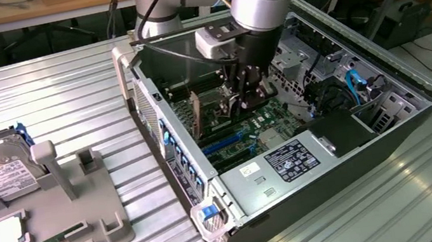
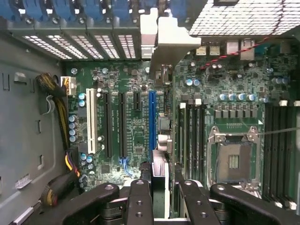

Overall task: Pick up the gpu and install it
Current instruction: 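Insert the gpu into the slot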

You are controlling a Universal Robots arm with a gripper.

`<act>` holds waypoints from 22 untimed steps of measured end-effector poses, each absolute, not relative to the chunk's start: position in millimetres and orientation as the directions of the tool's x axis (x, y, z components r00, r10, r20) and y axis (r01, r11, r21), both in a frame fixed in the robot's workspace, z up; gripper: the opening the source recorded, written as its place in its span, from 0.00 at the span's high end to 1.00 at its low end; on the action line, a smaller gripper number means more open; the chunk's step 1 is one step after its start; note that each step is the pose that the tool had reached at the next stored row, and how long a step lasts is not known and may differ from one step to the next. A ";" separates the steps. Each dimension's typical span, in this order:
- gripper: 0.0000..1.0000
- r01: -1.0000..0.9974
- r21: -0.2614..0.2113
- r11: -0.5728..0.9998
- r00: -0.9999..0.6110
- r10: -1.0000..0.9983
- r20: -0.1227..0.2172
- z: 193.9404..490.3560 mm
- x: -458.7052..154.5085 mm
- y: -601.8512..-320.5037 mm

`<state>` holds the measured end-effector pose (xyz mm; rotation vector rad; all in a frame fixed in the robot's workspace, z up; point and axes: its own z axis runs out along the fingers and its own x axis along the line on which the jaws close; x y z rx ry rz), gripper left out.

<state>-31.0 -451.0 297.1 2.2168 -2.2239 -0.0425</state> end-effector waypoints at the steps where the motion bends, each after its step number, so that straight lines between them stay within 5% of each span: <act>1: 0.73 -1.000 0.020 0.000 0.000 -1.000 -0.018 295.3 -32.2 -451.0; 22: 0.73 -1.000 0.025 -0.008 0.008 -1.000 -0.018 259.6 -52.9 -458.7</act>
